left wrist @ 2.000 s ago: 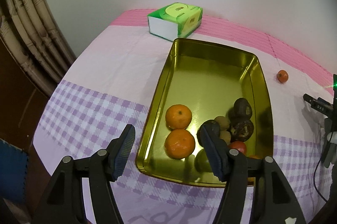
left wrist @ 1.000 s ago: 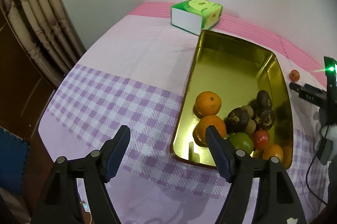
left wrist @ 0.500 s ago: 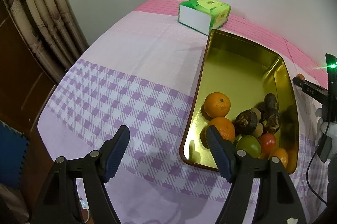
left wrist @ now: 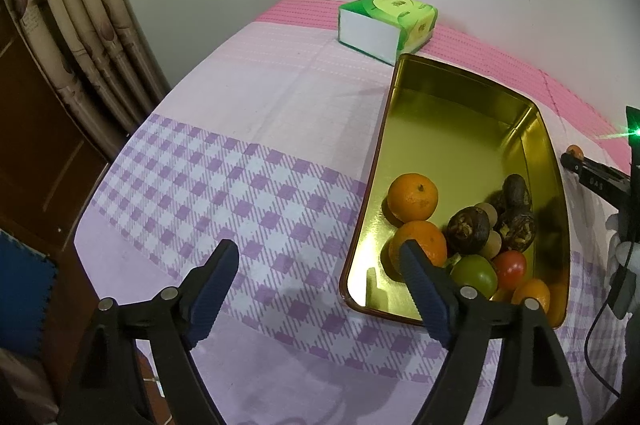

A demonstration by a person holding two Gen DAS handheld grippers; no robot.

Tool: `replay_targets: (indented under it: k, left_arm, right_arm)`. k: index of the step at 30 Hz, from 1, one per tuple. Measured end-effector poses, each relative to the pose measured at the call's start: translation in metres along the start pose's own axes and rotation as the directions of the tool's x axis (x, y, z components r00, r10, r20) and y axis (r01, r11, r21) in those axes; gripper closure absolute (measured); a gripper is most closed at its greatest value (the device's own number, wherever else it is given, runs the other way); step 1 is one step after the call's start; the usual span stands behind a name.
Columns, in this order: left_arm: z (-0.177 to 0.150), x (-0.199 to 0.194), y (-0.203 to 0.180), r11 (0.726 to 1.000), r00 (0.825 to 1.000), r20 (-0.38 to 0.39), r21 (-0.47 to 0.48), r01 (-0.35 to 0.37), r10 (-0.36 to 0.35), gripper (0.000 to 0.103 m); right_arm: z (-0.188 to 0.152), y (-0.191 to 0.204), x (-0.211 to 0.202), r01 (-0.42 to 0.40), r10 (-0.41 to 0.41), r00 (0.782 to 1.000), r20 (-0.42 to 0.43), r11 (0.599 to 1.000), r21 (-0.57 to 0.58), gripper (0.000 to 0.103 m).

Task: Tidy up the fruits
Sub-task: 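Lift the red tomato and carry it over the tin with the right gripper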

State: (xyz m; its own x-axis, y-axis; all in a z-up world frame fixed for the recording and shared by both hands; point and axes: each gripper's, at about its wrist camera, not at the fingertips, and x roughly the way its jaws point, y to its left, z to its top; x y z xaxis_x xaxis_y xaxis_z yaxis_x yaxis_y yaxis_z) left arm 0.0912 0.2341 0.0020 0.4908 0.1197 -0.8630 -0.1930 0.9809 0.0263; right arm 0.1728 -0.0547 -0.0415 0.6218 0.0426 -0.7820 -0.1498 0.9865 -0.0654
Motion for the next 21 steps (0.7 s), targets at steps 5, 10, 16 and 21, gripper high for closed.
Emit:
replay_targets:
  k: [5,10,16,21]
  left_arm:
    - [-0.001,-0.002,-0.004,1.000,1.000,0.003,0.010,0.002,-0.002,0.023]
    - [-0.002,-0.009,-0.009,0.999,1.000,0.023,0.033,0.005,-0.005,0.017]
    - [-0.003,-0.018,-0.015,0.998,0.999,0.045,0.055,0.013,-0.015,0.014]
    - [-0.003,-0.027,-0.016,0.998,0.997,0.071,0.064,0.018,-0.023,0.008]
  right_arm:
    - [-0.007,0.005,-0.010,-0.015,0.015,1.000,0.001,1.000,0.005,0.068]
    - [-0.015,0.012,-0.024,-0.031,0.031,0.999,0.004,0.999,0.004,0.068]
    - [-0.023,0.020,-0.044,-0.056,0.056,0.998,0.018,0.998,0.003,0.068]
    - [-0.027,0.031,-0.062,-0.072,0.072,0.997,0.035,0.997,-0.006,0.068]
